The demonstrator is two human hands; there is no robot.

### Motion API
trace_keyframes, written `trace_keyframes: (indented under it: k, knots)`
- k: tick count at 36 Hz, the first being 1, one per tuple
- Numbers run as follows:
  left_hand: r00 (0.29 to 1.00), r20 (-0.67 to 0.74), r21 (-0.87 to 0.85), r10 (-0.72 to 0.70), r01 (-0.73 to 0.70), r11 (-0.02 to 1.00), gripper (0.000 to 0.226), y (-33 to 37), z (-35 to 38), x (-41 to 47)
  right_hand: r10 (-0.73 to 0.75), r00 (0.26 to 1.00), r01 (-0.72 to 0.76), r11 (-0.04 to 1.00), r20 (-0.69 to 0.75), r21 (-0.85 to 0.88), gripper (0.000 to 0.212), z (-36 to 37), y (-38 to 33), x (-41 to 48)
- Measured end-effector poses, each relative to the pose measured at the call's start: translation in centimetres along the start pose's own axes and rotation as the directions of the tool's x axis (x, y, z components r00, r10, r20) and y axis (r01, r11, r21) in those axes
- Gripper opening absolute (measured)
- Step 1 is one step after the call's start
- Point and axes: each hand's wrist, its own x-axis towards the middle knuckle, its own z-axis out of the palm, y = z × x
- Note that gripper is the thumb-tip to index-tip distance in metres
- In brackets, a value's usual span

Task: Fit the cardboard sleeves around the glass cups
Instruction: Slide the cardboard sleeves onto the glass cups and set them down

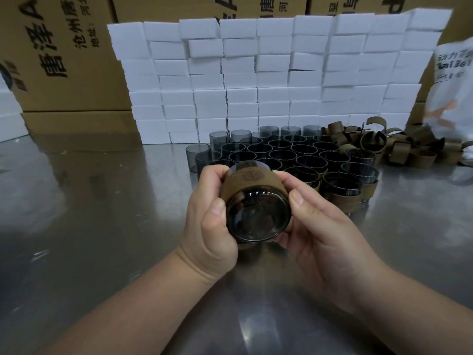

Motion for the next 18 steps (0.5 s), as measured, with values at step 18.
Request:
trace_keyframes:
  k: [18]
  knots:
    - [0.982, 0.124, 0.153, 0.142, -0.161, 0.975, 0.025, -0.7, -0.8, 0.4, -0.014, 1.0, 0.014, 1.0, -0.001, 0.015, 0.048, -0.1, 0.1, 0.0]
